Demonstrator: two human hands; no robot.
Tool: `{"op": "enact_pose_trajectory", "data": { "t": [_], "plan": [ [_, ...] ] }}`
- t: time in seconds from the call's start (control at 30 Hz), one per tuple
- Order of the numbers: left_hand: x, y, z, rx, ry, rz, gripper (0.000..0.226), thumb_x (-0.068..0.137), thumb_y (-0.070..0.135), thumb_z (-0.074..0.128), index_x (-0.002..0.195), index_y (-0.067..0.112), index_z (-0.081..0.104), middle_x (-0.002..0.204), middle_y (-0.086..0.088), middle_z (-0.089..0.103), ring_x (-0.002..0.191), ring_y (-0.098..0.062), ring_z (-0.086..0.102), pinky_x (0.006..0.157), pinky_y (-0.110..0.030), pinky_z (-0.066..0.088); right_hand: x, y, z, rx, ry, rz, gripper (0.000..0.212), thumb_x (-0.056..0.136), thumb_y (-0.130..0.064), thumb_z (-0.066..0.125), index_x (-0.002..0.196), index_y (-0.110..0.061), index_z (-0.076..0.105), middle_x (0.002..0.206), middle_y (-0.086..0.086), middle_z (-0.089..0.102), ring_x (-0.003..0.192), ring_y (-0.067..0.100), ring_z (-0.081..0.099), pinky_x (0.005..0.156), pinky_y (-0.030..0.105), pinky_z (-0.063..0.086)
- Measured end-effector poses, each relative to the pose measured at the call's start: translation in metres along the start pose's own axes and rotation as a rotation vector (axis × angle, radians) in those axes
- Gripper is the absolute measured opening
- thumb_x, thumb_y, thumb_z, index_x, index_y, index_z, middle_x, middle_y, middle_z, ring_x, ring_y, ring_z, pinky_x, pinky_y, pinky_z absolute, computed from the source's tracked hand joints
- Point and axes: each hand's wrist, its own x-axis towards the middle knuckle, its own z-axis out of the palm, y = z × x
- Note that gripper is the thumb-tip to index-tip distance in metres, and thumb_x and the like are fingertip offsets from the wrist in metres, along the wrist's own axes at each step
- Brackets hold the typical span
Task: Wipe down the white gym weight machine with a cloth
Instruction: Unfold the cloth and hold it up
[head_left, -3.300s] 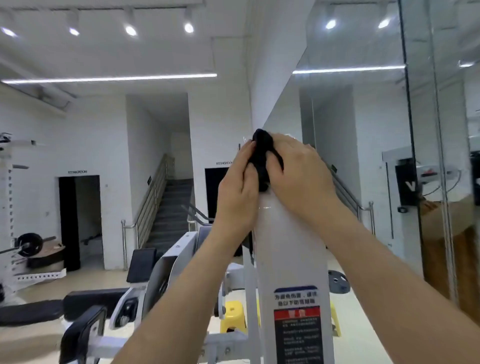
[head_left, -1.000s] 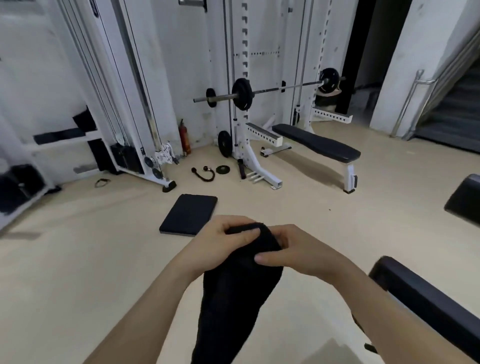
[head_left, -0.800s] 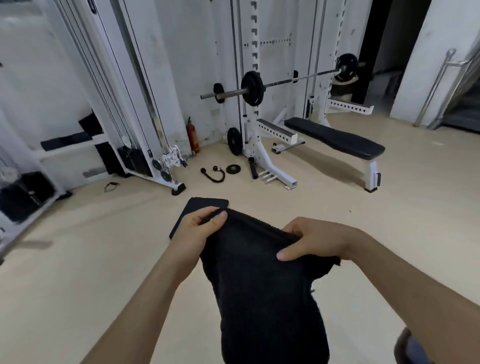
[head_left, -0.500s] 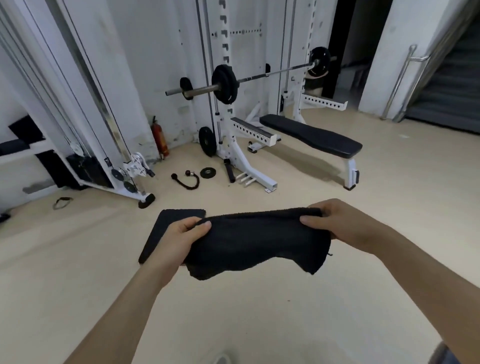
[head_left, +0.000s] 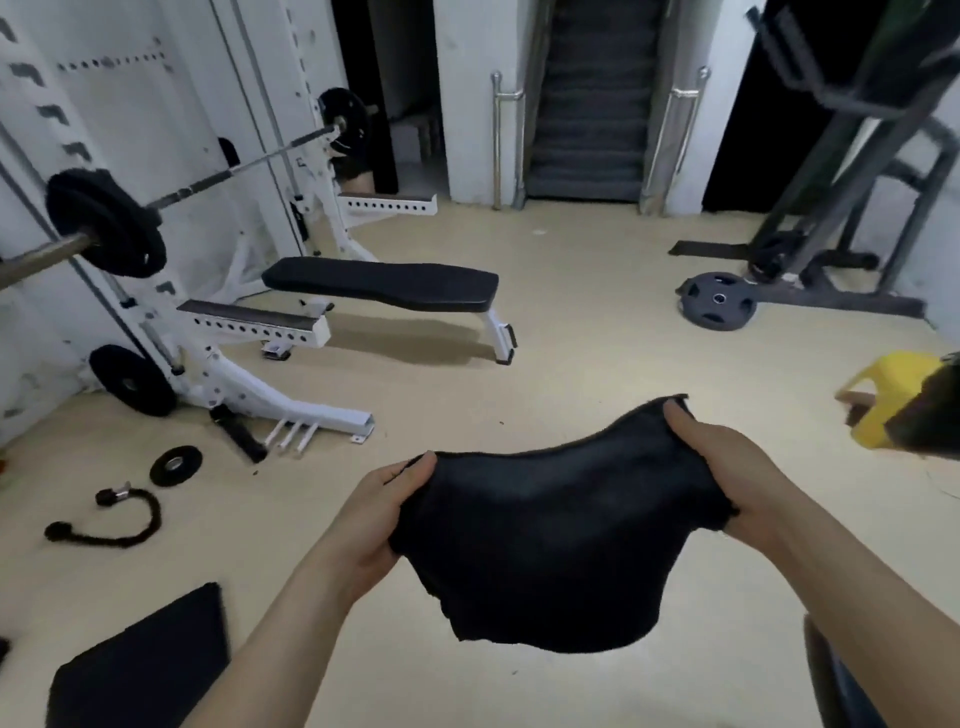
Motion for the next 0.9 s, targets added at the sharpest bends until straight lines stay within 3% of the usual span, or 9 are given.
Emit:
{"op": "enact_pose_trajectory", "data": {
  "t": [0.1,0.27,0.33,0.4,0.47,0.53,0.6,0.77,0.9],
  "plan": [
    [0.090,0.012,0.029,0.005,-0.058,-0.032,0.032,0.096,0.042,0.054,0.107,0.017,0.073,0.115,-0.008,0.070,0.107,-0.021,0.067,0.074,-0.027,0.054,0.039,-0.010,-0.037,0.018,0.036,-0.047,0.024,0.086,-0.043,0.068,0.089,-0.021,0.076,0.101,0.011,0.074,0.087,0.027,0.073,0.061,0.032,0.055],
    [0.235,0.044,0.100,0.152,0.063,0.066,0.019,0.095,0.034,0.059,0.096,0.024,0.075,0.102,-0.001,0.074,0.096,-0.020,0.070,0.076,-0.032,0.051,0.125,-0.042,-0.108,-0.078,0.223,-0.174,0.033,0.098,-0.045,0.050,0.087,-0.026,0.075,0.088,0.000,0.075,0.080,0.013,0.072,0.060,0.022,0.052],
    [0.288,0.064,0.127,0.243,0.019,0.126,0.017,0.095,0.030,0.059,0.098,0.026,0.074,0.101,0.001,0.074,0.096,-0.018,0.070,0.076,-0.032,0.051,0.154,-0.056,-0.139,-0.199,0.299,-0.252,0.029,0.098,-0.038,0.050,0.086,-0.028,0.074,0.085,-0.006,0.074,0.080,0.007,0.069,0.069,0.021,0.051],
    [0.337,0.084,0.154,0.360,-0.042,0.181,0.015,0.094,0.026,0.061,0.095,0.030,0.075,0.097,0.004,0.075,0.092,-0.012,0.070,0.074,-0.026,0.051,0.181,-0.069,-0.171,-0.381,0.427,-0.304,0.029,0.095,-0.025,0.054,0.075,-0.035,0.072,0.073,-0.016,0.070,0.071,0.002,0.064,0.063,0.018,0.047],
    [0.384,0.100,0.184,0.487,-0.082,0.249,0.021,0.090,0.021,0.066,0.084,0.038,0.076,0.088,0.010,0.074,0.081,-0.003,0.069,0.068,-0.018,0.048,0.208,-0.082,-0.205,-0.487,0.575,-0.276,0.037,0.090,-0.013,0.057,0.067,-0.038,0.069,0.069,-0.018,0.068,0.072,0.006,0.063,0.064,0.026,0.051],
    [0.434,0.114,0.217,0.593,-0.085,0.299,0.028,0.085,0.019,0.070,0.075,0.045,0.074,0.083,0.019,0.071,0.079,0.001,0.066,0.069,-0.018,0.046,0.237,-0.092,-0.236,-0.403,0.656,-0.244,0.041,0.085,0.000,0.055,0.069,-0.034,0.071,0.072,-0.013,0.070,0.077,0.015,0.067,0.071,0.039,0.058],
    [0.486,0.123,0.249,0.670,-0.094,0.340,0.030,0.084,0.022,0.071,0.072,0.049,0.073,0.080,0.023,0.070,0.080,0.002,0.065,0.071,-0.021,0.047,0.265,-0.102,-0.263,-0.311,0.734,-0.244,0.042,0.081,0.005,0.055,0.072,-0.032,0.073,0.075,-0.012,0.071,0.082,0.017,0.067,0.074,0.039,0.059],
    [0.626,0.135,0.326,0.827,-0.181,0.387,0.023,0.091,0.029,0.060,0.074,0.040,0.070,0.076,0.021,0.070,0.078,0.001,0.063,0.064,-0.021,0.043,0.348,-0.121,-0.336,-0.312,0.830,-0.169,0.020,0.084,-0.016,0.063,0.077,-0.033,0.072,0.078,-0.015,0.070,0.081,0.008,0.064,0.062,0.022,0.045],
    [0.742,0.148,0.395,0.784,-0.354,0.342,0.028,0.094,0.013,0.052,0.083,0.031,0.070,0.080,0.013,0.069,0.079,-0.011,0.061,0.065,-0.026,0.044,0.413,-0.143,-0.396,-0.359,0.879,-0.093,0.015,0.089,-0.030,0.064,0.077,-0.026,0.072,0.073,0.000,0.070,0.074,0.020,0.066,0.066,0.032,0.050]
  ]
}}
